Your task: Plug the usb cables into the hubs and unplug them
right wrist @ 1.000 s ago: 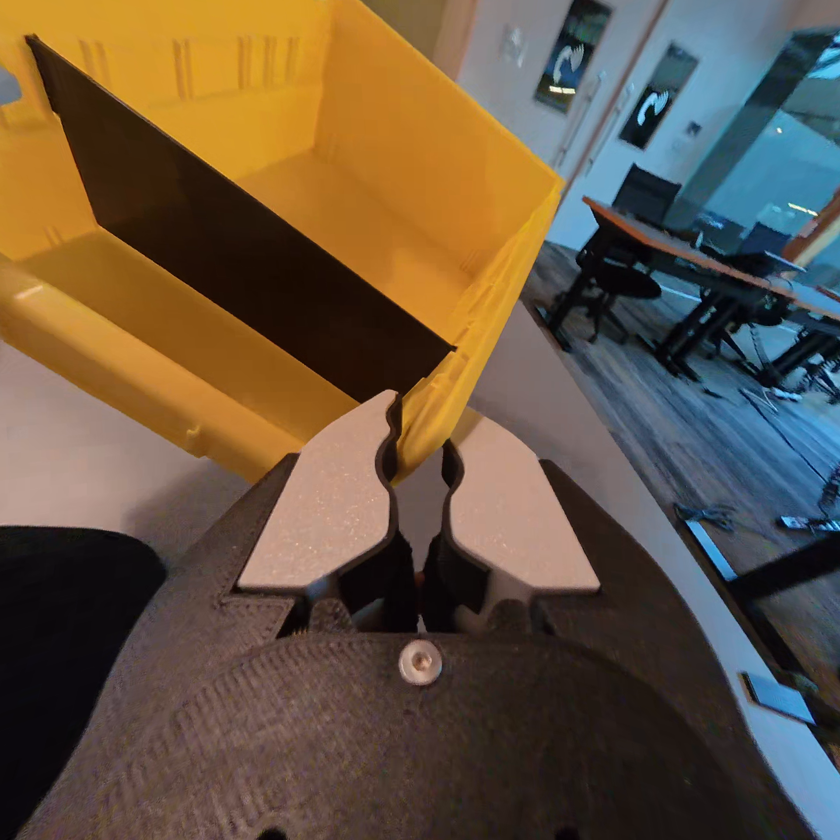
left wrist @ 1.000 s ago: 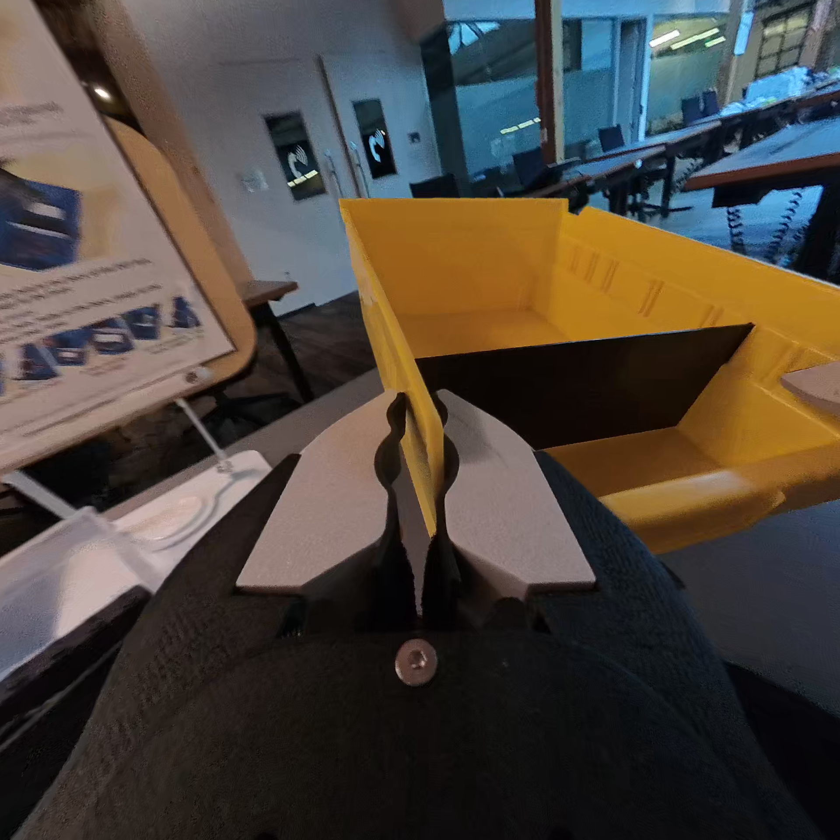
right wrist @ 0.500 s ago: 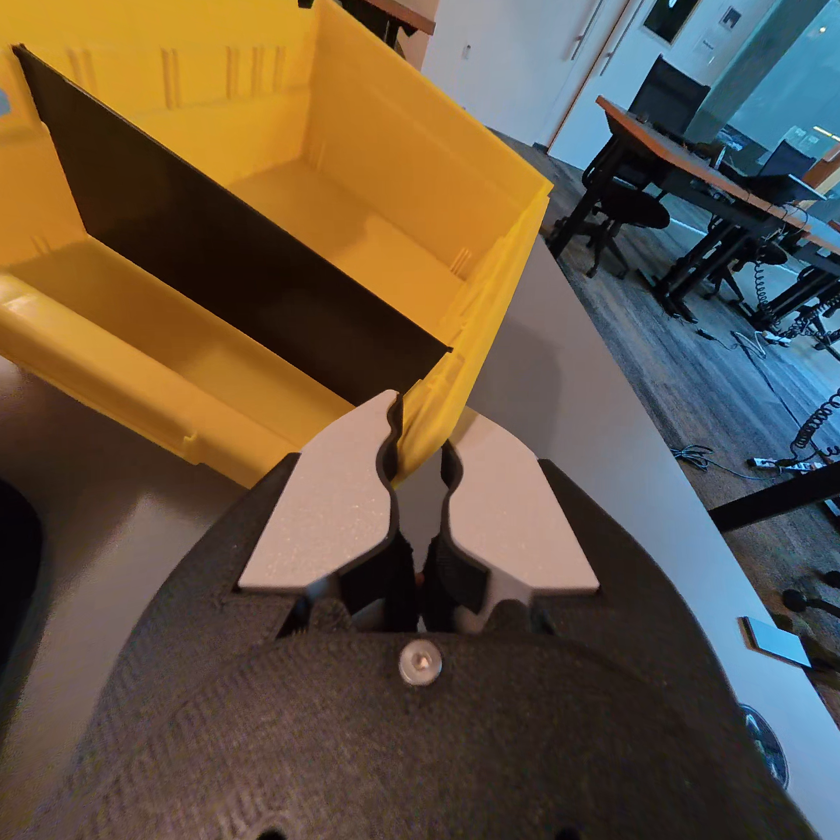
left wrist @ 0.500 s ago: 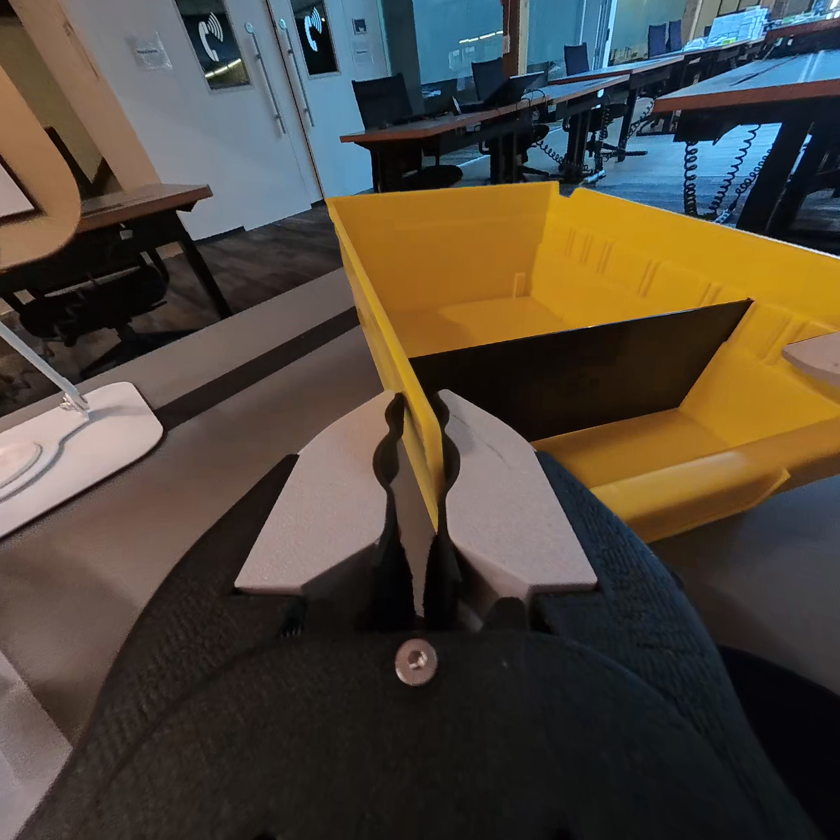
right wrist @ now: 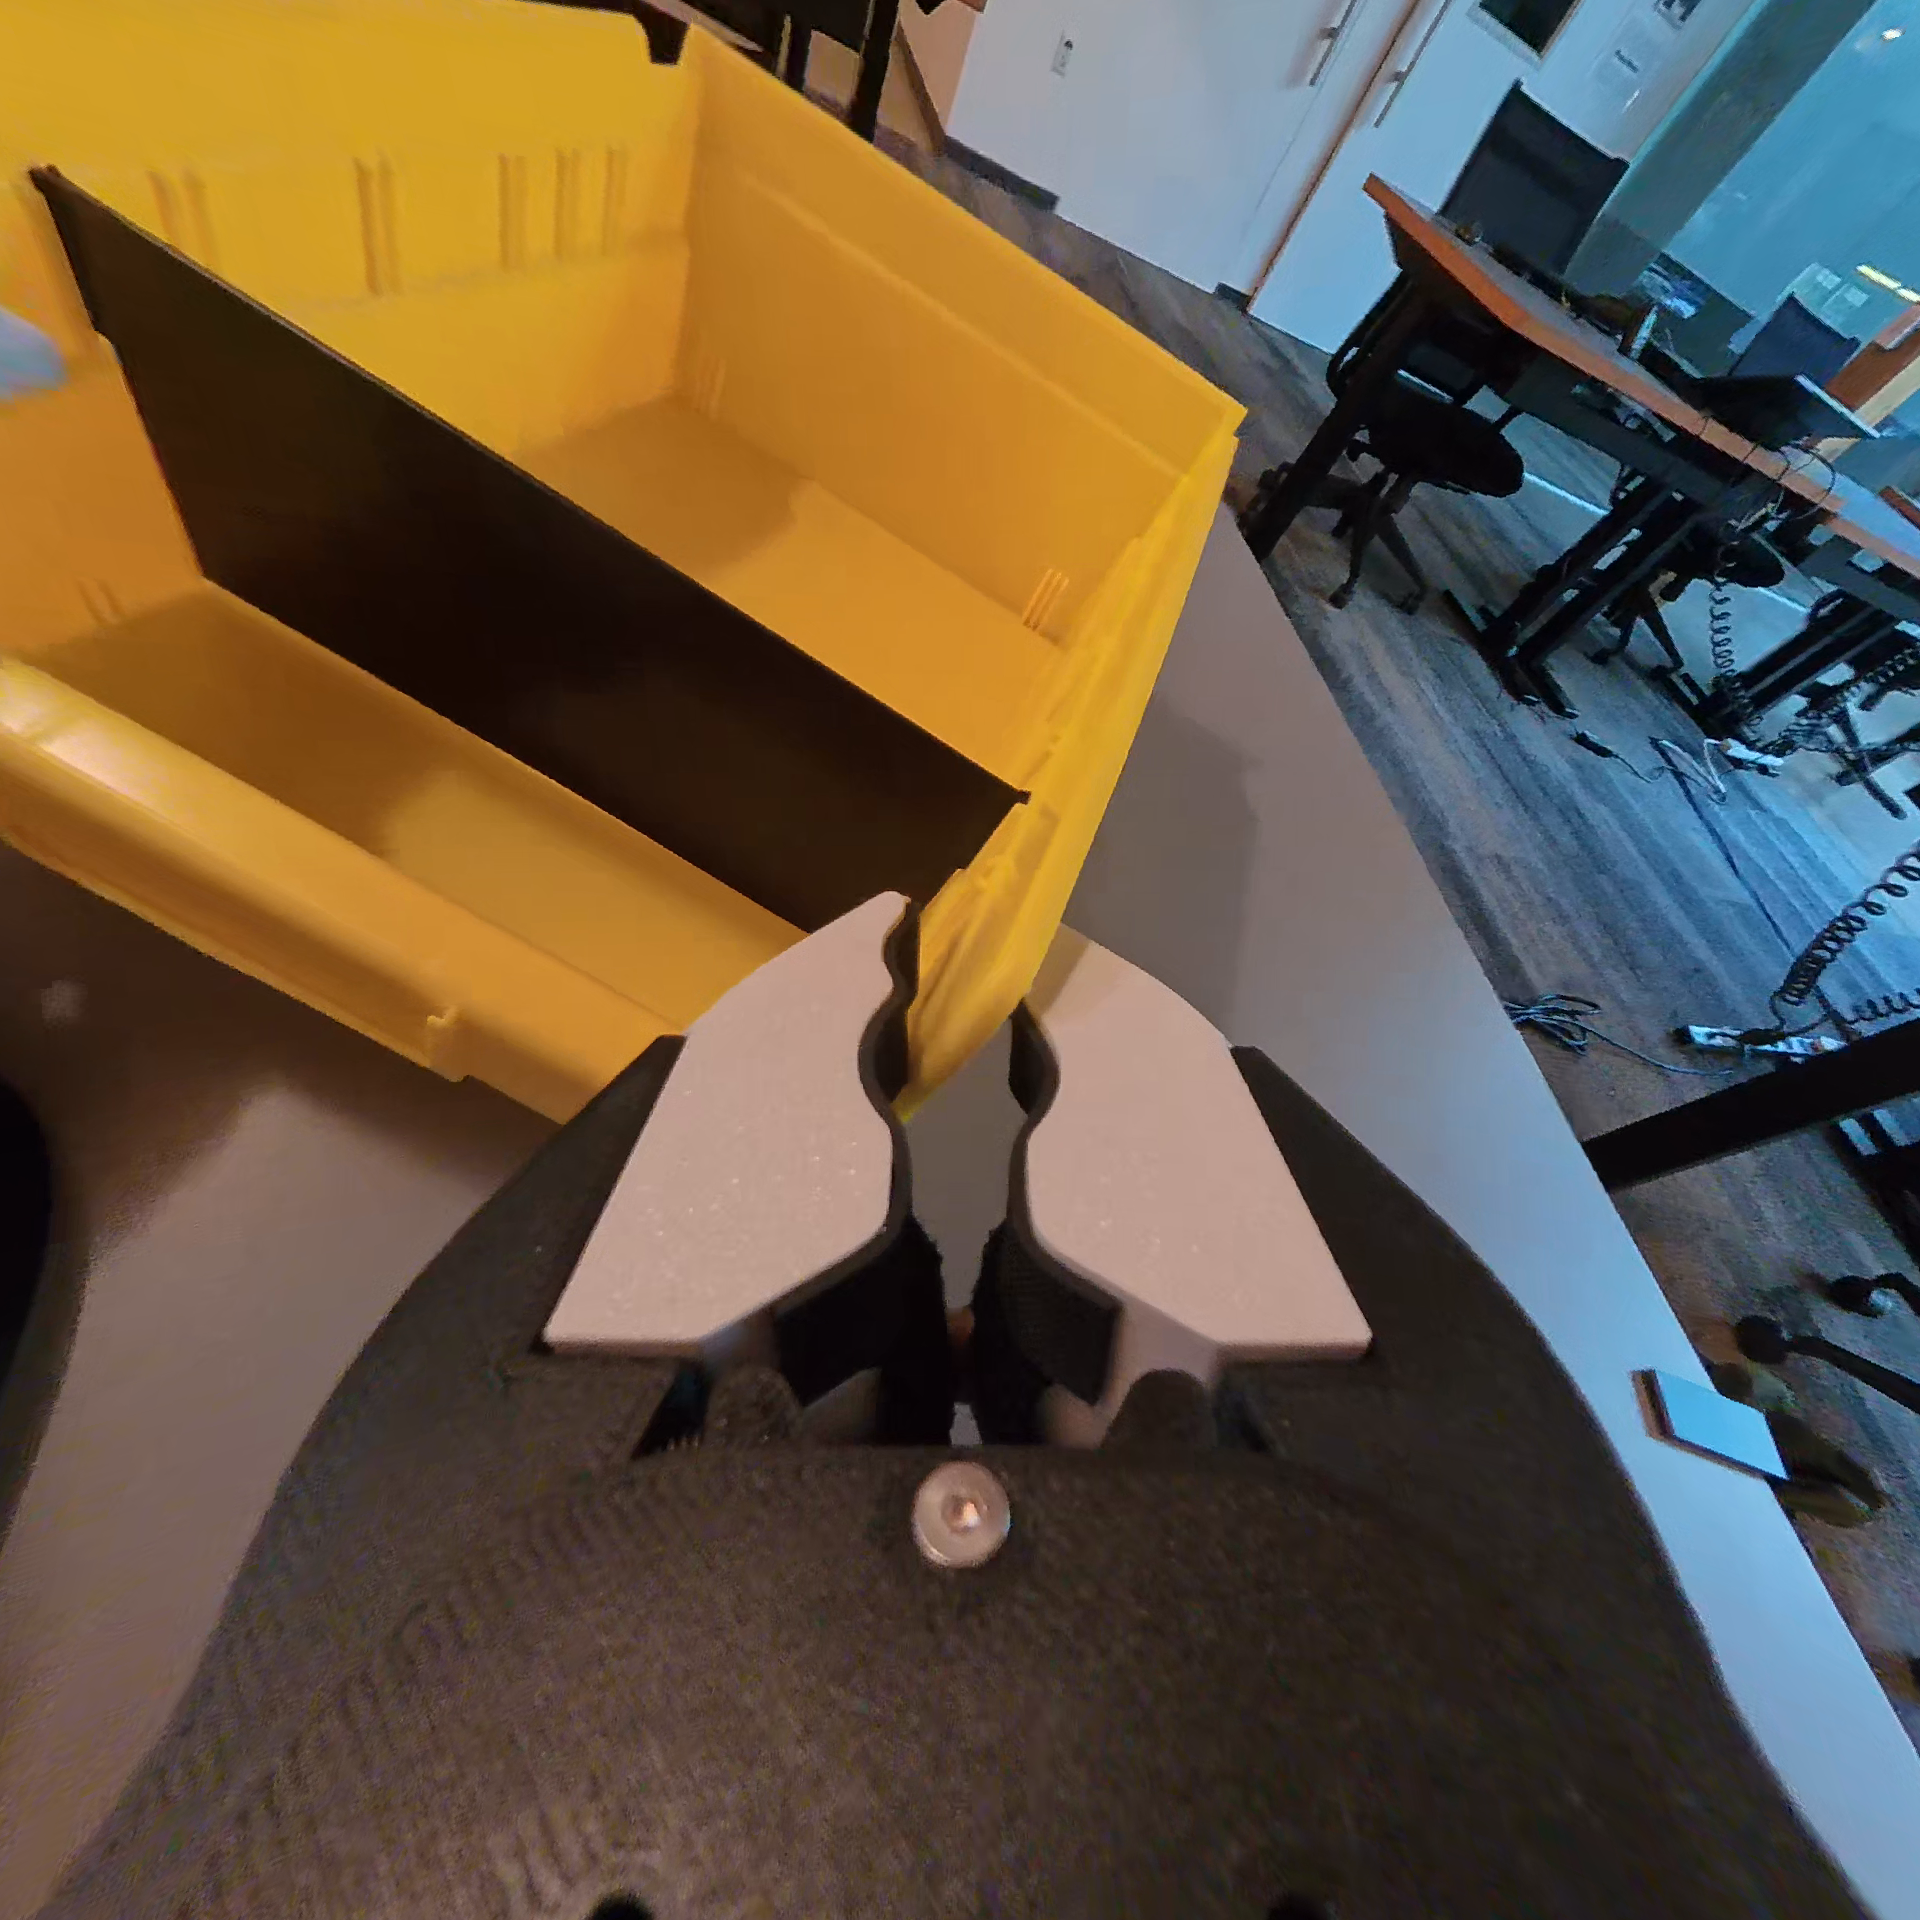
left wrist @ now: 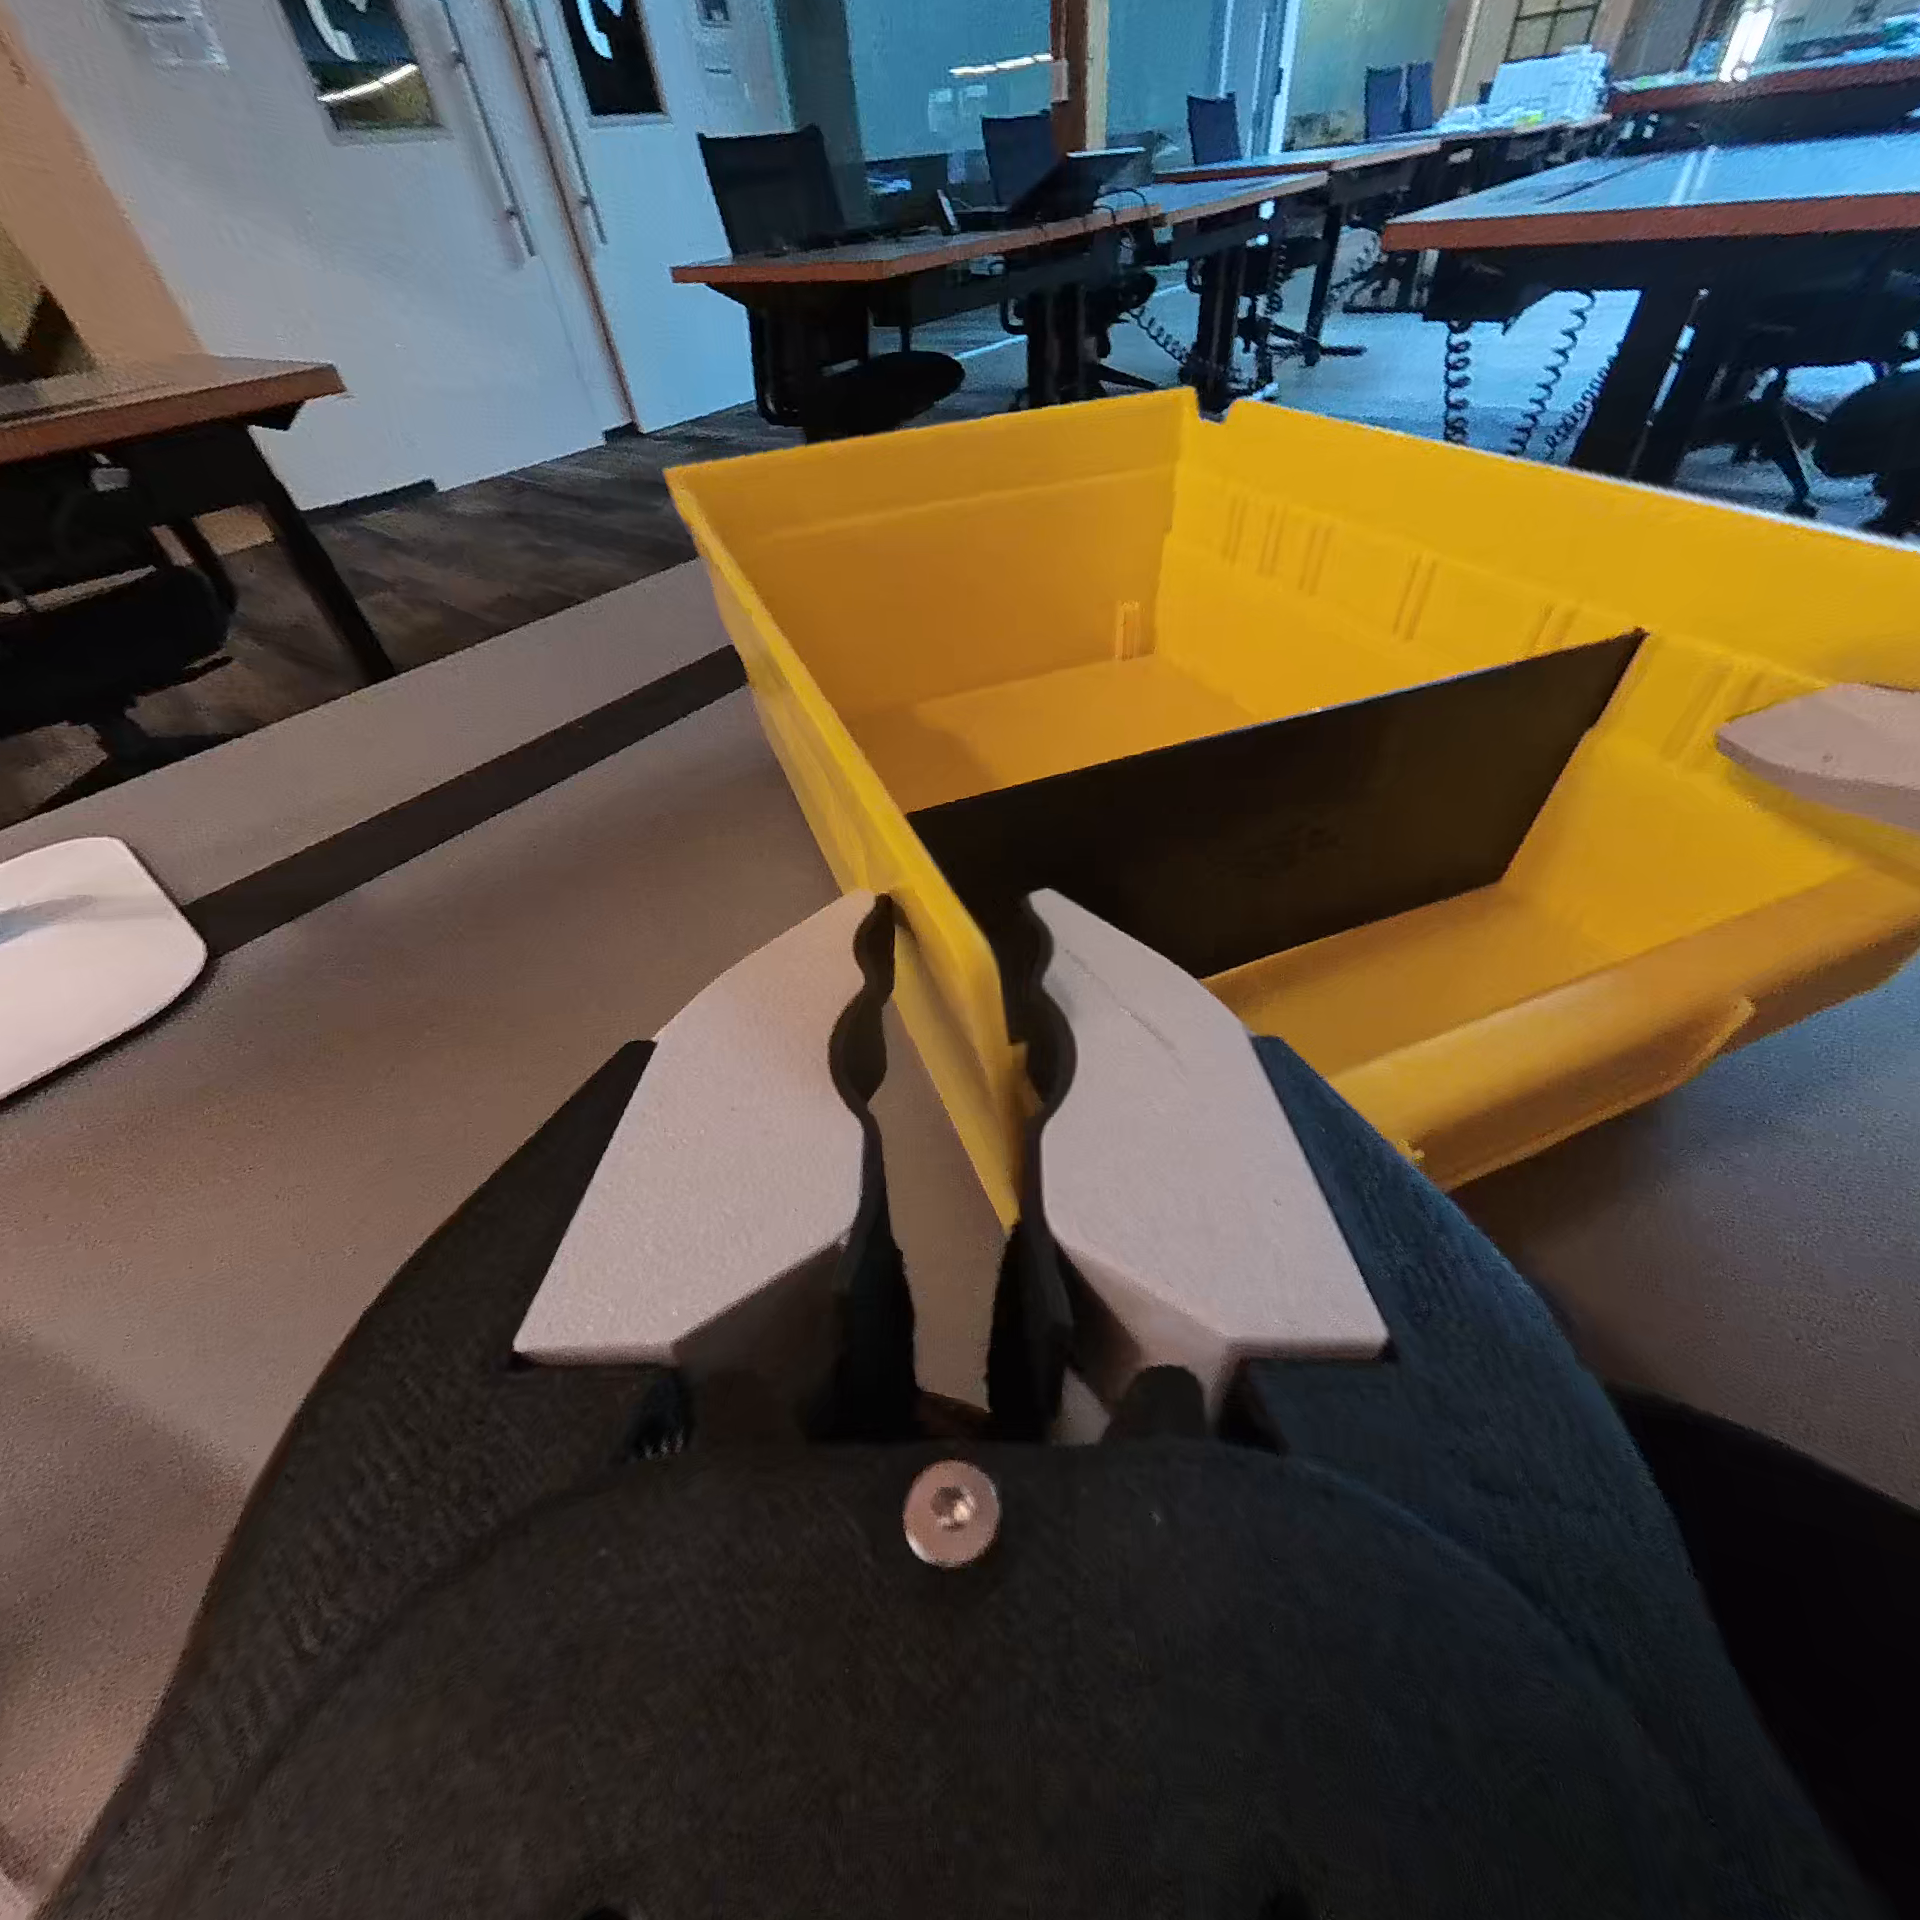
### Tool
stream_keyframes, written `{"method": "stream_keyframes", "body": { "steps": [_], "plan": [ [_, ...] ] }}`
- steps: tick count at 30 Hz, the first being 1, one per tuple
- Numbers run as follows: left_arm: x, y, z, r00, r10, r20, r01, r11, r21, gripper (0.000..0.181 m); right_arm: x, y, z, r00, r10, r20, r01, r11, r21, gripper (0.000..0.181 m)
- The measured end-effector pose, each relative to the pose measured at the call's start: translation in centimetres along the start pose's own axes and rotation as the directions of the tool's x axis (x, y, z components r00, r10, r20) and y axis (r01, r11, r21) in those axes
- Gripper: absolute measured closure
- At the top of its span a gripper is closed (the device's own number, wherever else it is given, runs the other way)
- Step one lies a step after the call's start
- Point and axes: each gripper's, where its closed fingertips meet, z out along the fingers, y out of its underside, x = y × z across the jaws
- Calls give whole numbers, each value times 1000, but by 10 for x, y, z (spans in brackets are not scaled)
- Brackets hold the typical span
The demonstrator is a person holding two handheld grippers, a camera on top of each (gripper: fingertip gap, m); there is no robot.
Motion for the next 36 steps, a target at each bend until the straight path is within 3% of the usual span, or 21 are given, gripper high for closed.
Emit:
{"method": "stream_keyframes", "body": {
  "steps": [3, 6, 9, 11, 14, 18, 22, 27, 36],
  "plan": [
    [6, -5, -4, 997, 17, -74, -18, 1000, -18, 126, -3, -5, -1, 998, -13, 54, 12, 1000, 13, 163],
    [2, -25, -36, 988, 103, -117, -107, 994, -22, 104, 13, -26, -19, 997, -71, 27, 68, 992, 105, 150],
    [-17, -34, -98, 963, 241, -119, -248, 968, -44, 108, 5, -53, -45, 967, -218, 135, 183, 955, 234, 145],
    [-39, -13, -138, 938, 326, -120, -344, 921, -181, 113, -19, -59, -58, 885, -386, 261, 309, 905, 292, 142],
    [-83, 34, -183, 888, 453, -76, -440, 792, -423, 121, -65, -44, -61, 692, -569, 445, 493, 822, 284, 126],
    [-107, 83, -205, 821, 556, -129, -514, 621, -591, 128, -102, -29, -37, 523, -710, 472, 690, 677, 254, 133],
    [-128, 103, -209, 753, 640, -153, -558, 498, -664, 144, -116, -17, -13, 396, -808, 437, 833, 516, 199, 139],
    [-142, 112, -226, 771, 616, -160, -538, 496, -682, 148, -121, -3, 5, 309, -849, 429, 903, 404, 149, 146],
    [-183, 124, -281, 793, 604, -79, -460, 508, -728, 146, -93, 7, 6, 310, -854, 417, 922, 376, 86, 148]
  ]
}}
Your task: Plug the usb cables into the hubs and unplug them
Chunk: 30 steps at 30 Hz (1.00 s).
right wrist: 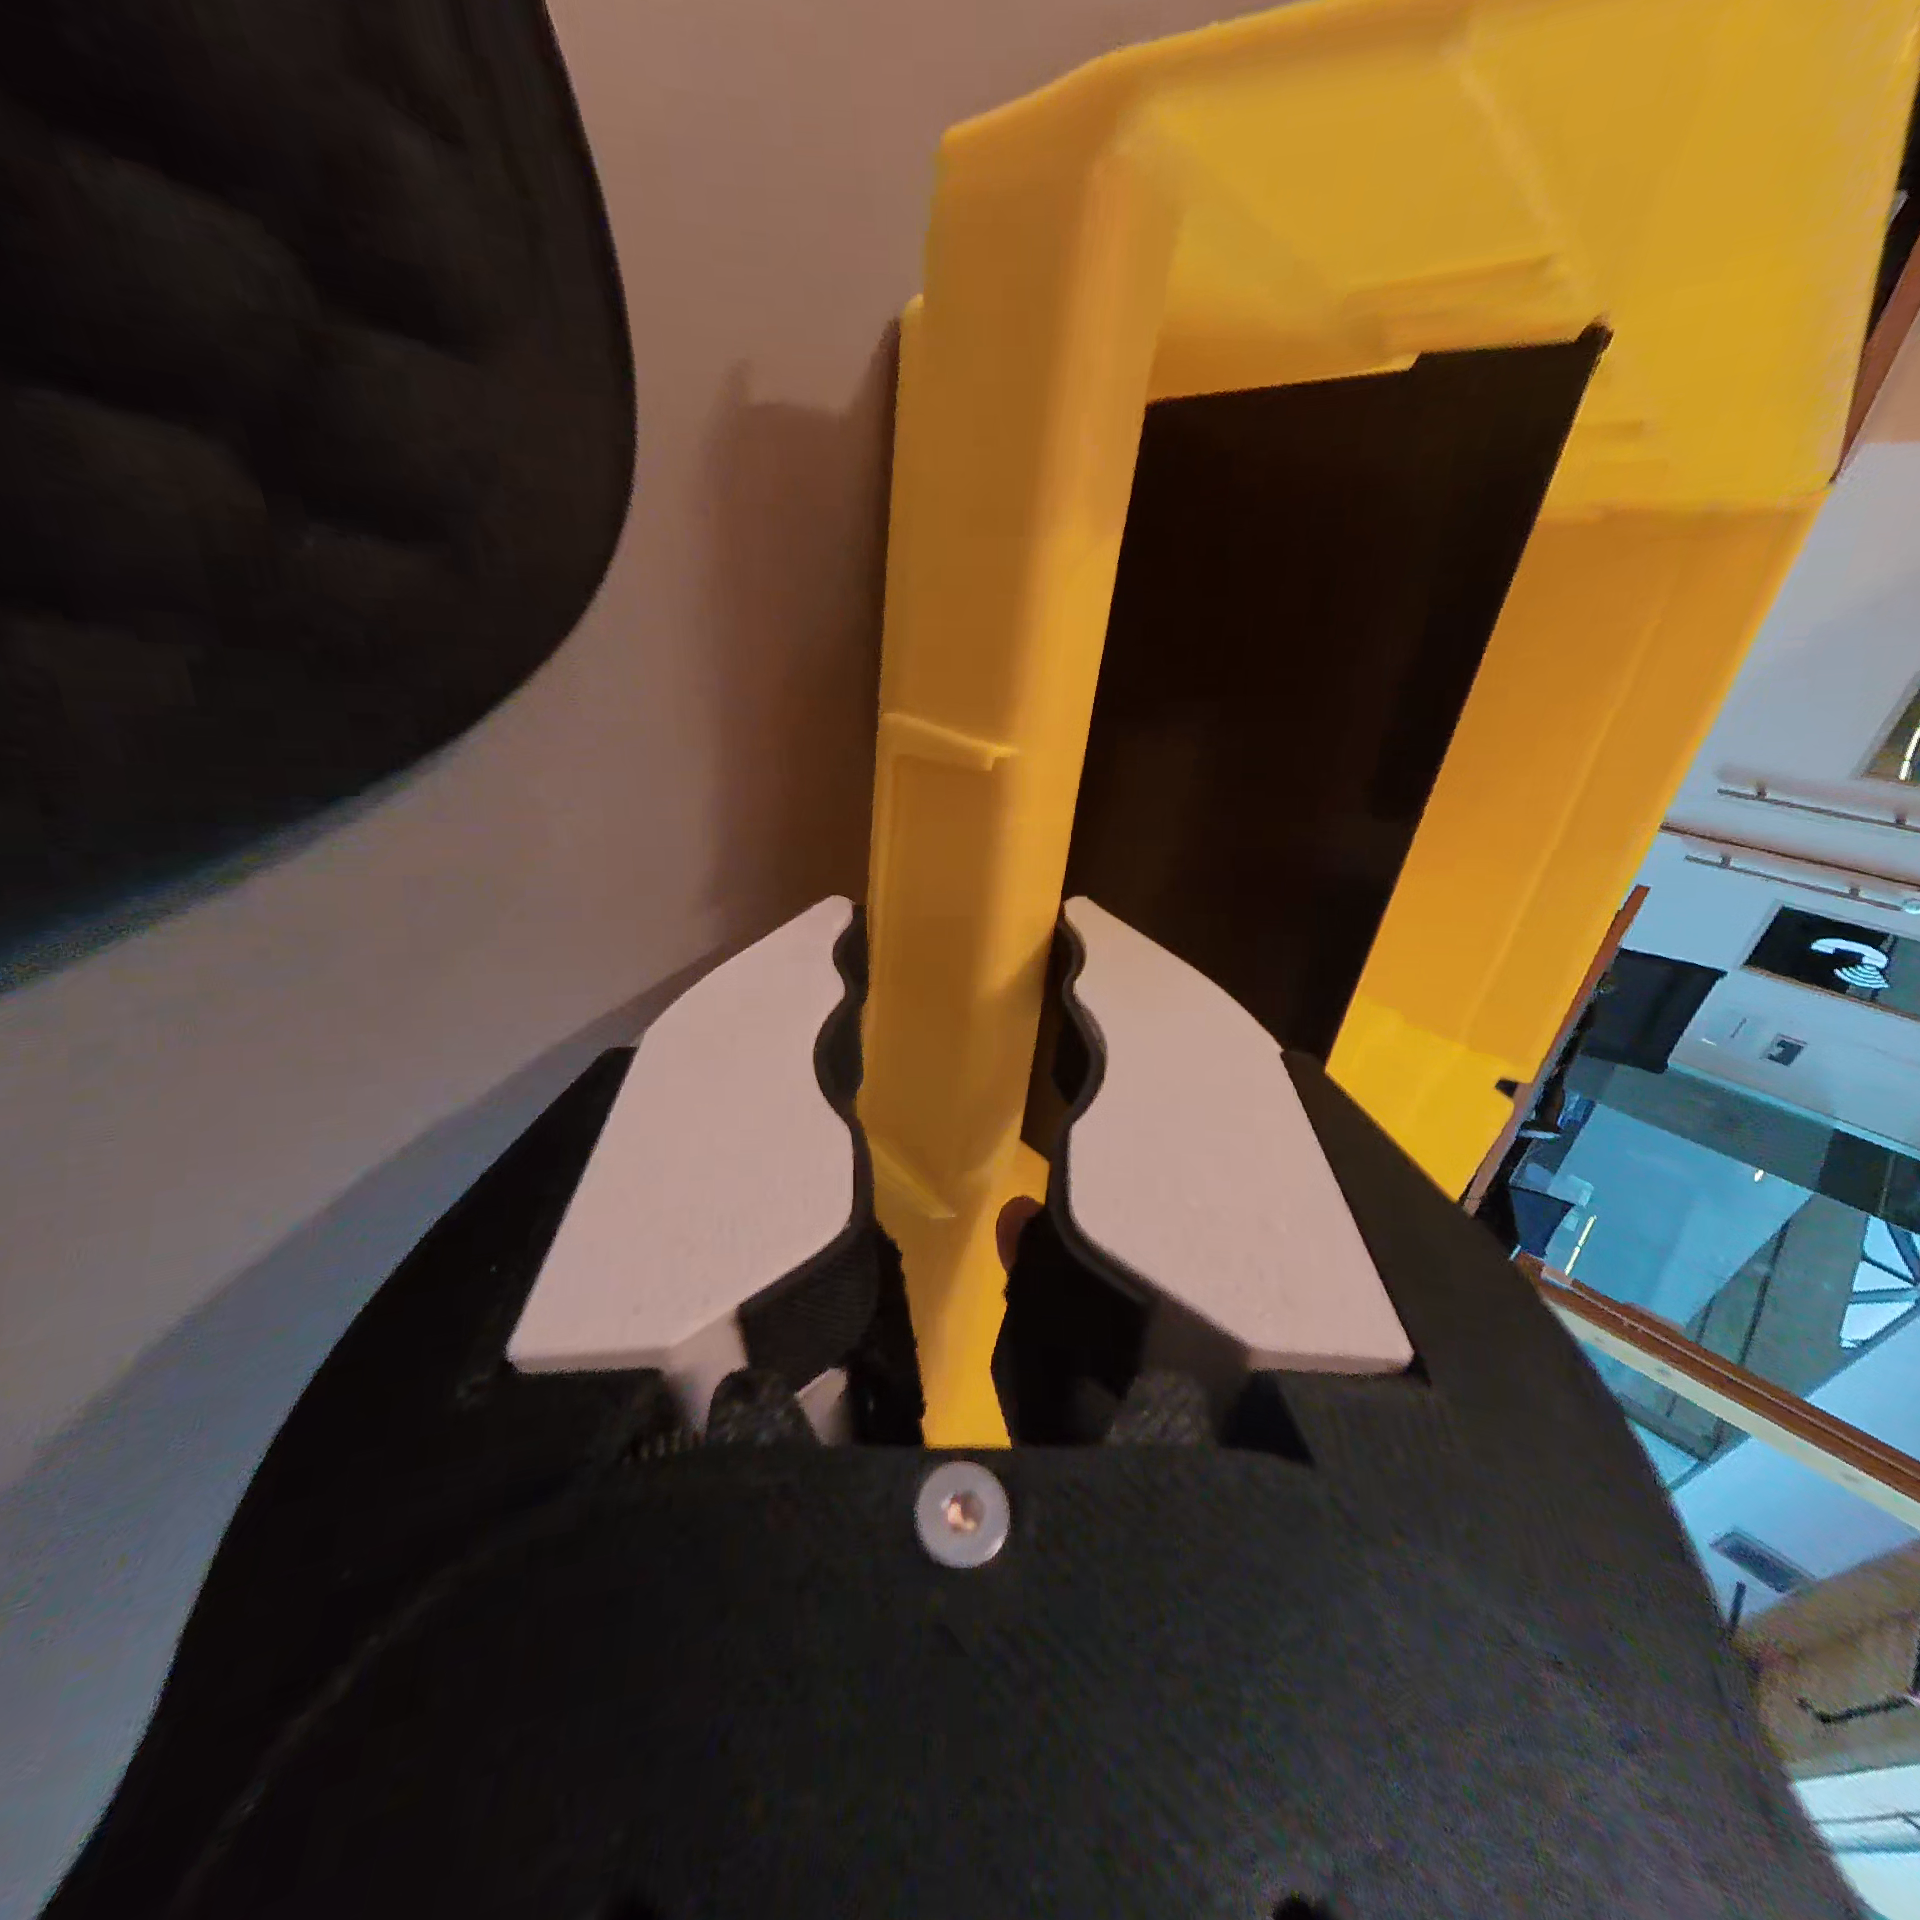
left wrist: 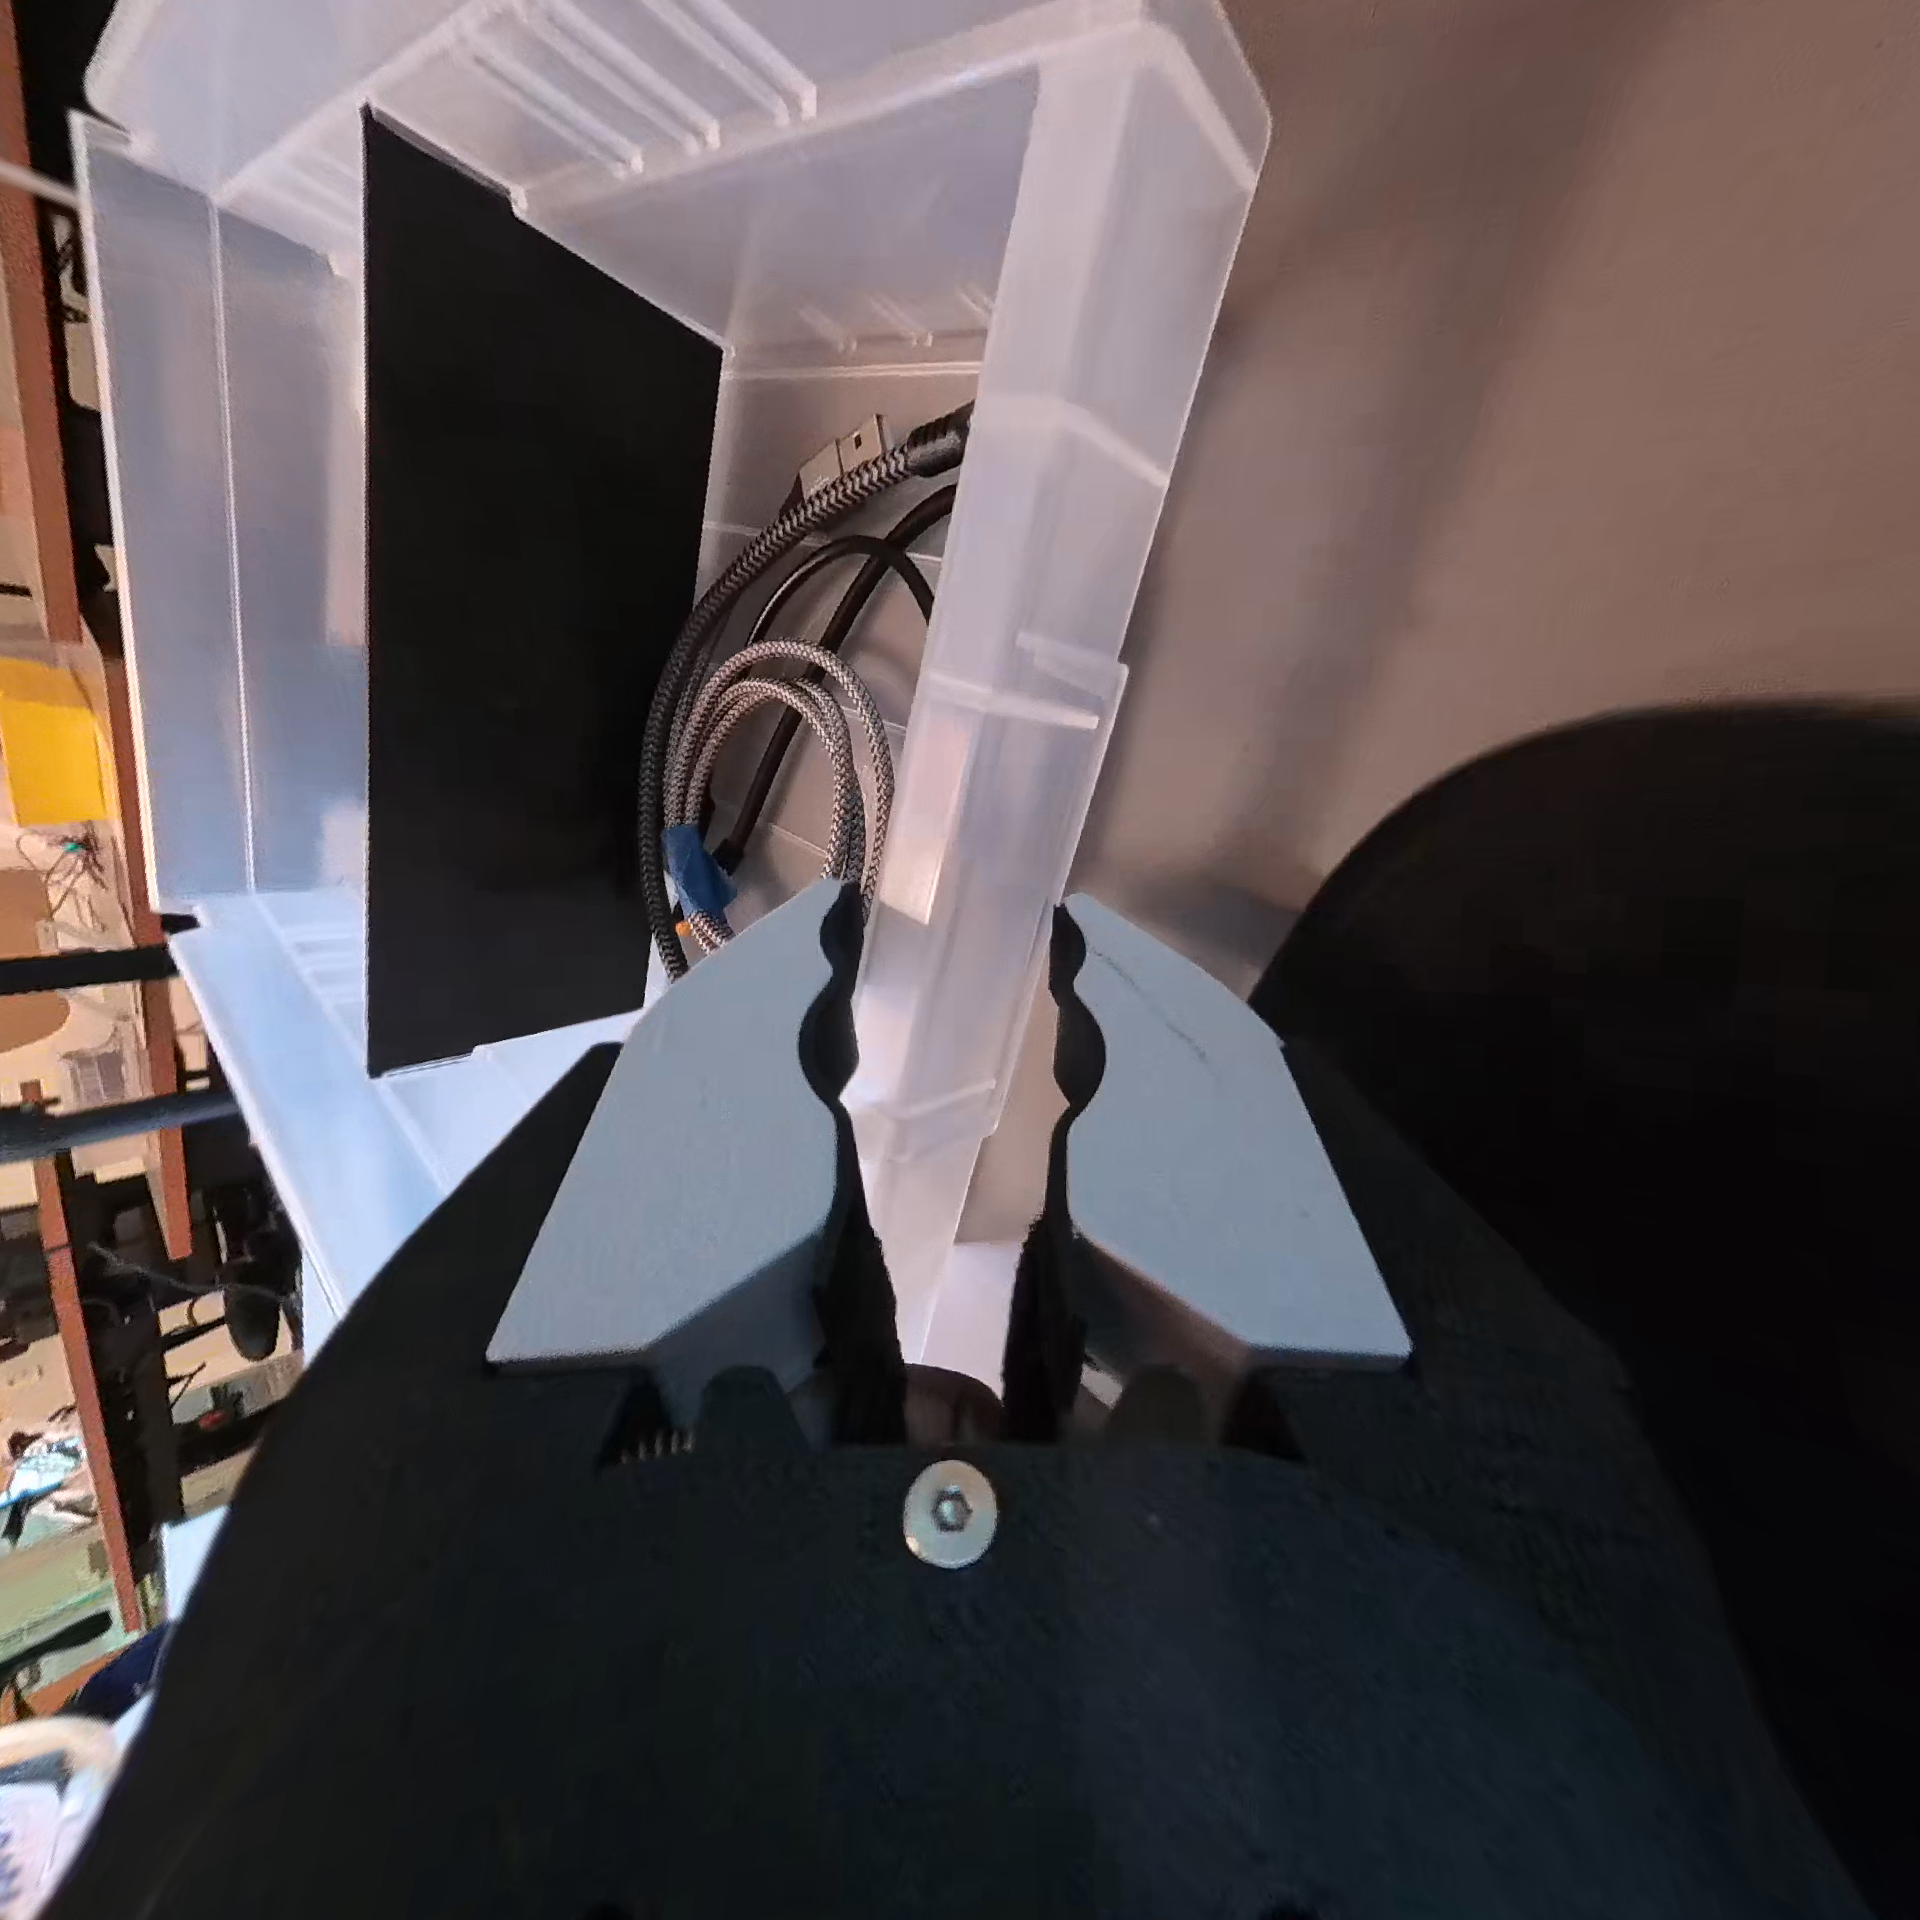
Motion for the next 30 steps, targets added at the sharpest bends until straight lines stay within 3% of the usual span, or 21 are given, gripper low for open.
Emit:
{"method": "stream_keyframes", "body": {
  "steps": [10, 21, 30],
  "plan": [
    [-16, 96, -29, 1000, -6, 6, 7, 996, -85, 146, -3, 45, -3, 999, 35, -16, -36, 998, -59, 148],
    [2, 183, -87, 997, 72, -36, -76, 989, -128, 147, -13, 79, -14, 1000, 23, -7, -24, 992, -124, 148],
    [25, 204, -119, 989, 129, -70, -134, 988, -74, 148, -25, 102, -26, 1000, 29, -6, -30, 987, -157, 147]
  ]
}}
